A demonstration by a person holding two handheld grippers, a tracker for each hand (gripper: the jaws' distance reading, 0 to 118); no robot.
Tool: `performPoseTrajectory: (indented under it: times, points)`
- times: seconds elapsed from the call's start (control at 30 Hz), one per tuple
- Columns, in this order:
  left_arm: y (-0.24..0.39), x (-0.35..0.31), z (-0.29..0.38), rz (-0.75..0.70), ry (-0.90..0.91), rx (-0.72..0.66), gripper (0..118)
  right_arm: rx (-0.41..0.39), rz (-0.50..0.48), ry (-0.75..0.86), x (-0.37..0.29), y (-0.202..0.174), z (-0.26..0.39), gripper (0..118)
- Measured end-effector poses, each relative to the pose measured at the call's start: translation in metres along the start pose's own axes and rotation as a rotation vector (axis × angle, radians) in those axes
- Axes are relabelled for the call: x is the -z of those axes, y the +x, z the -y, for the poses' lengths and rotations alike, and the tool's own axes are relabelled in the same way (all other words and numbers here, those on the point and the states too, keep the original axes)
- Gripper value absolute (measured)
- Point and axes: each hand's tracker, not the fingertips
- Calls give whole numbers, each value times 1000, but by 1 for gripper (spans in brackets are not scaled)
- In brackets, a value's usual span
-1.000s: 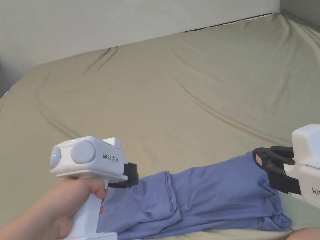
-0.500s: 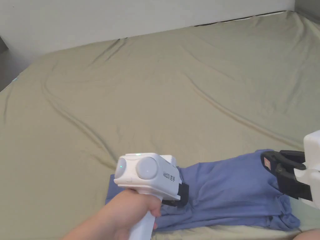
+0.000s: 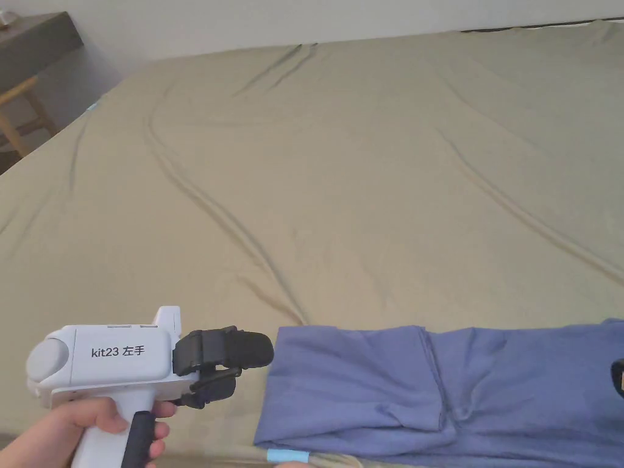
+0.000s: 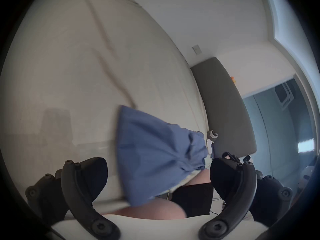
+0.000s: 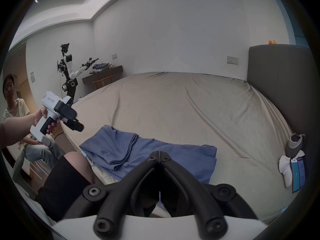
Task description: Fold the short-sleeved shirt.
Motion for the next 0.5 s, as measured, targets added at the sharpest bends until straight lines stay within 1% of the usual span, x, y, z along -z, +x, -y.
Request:
performPoseTrajectory:
  times: [0.03, 0.1, 0.13, 0.17, 0.2, 0.23, 0.27, 0.3, 0.33, 0.37, 0.4, 0.43, 0.5]
  points:
    - [-12, 7, -1, 1, -7, -15, 117, -1, 6, -13, 3, -3, 0, 0]
    - [-30, 30, -3, 7, -81, -54, 116, -5, 18, -36, 6, -8, 1, 0]
    - [-33, 30, -2, 128, -40, -20, 115, -7, 22, -46, 7, -9, 2, 0]
    - [-29, 35, -5, 213, -31, 12, 108, -9, 29, -54, 8, -11, 2, 0]
    - [-25, 51, -9, 173, -84, 1, 93, -12, 38, -61, 9, -12, 2, 0]
    - [-23, 64, -9, 140, -89, -9, 72, -12, 48, -69, 11, -13, 3, 0]
    - [-22, 73, -8, 150, -76, -6, 32, -6, 61, -76, 13, -13, 4, 0]
    - [-21, 86, -10, 134, -99, -8, 12, 2, 69, -86, 15, -13, 4, 0]
    - [-22, 99, -10, 53, -126, -26, 11, 5, 75, -92, 16, -13, 4, 0]
    - [-49, 102, -17, 98, -94, -69, 11, 8, 79, -92, 16, -14, 3, 0]
    - [-53, 98, -25, 217, -86, -131, 11, 11, 83, -91, 16, -15, 2, 0]
    - [-52, 100, -28, 146, -105, -94, 11, 14, 84, -89, 15, -15, 1, 0]
    - [-34, 95, -21, 106, -103, 31, 11, 16, 84, -86, 15, -16, -1, 0]
